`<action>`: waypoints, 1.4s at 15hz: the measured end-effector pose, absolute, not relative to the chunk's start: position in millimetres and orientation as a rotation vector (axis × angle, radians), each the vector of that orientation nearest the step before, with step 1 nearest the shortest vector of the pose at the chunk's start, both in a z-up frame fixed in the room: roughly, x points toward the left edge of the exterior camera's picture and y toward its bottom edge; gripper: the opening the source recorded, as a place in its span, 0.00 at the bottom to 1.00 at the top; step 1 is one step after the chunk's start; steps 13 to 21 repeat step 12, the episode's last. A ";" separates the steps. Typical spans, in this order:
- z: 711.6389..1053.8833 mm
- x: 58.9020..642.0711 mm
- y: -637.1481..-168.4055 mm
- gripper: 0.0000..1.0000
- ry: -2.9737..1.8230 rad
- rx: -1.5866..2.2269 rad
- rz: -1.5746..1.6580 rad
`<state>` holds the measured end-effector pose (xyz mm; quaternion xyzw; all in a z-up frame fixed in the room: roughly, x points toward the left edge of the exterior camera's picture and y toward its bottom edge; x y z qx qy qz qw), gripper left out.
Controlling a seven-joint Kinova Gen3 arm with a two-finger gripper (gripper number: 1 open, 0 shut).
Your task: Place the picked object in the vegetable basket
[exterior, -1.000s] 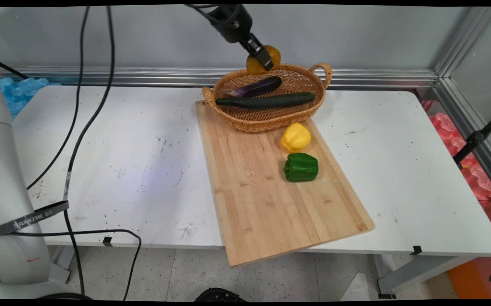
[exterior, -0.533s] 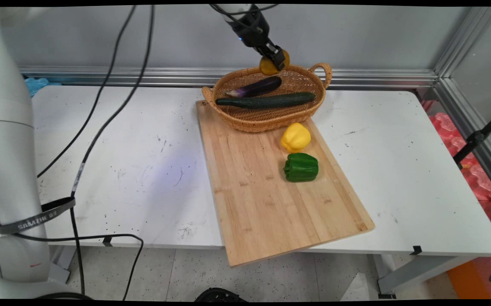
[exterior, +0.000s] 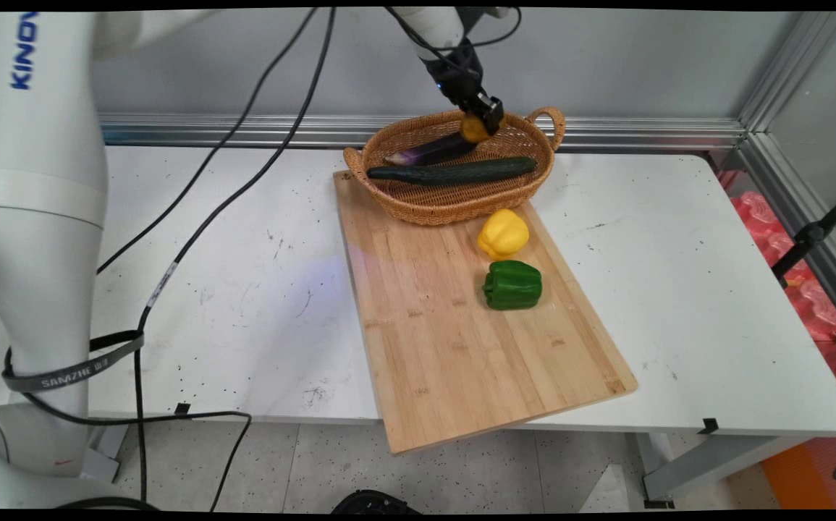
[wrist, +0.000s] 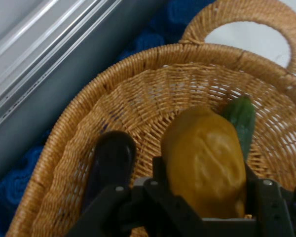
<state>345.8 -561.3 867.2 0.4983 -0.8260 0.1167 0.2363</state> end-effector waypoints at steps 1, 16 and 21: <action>860.9 342.7 -567.8 0.00 -2.269 1.377 0.316; 838.4 333.1 -596.5 1.00 -2.294 1.395 0.322; 838.4 333.1 -596.5 1.00 -2.294 1.395 0.322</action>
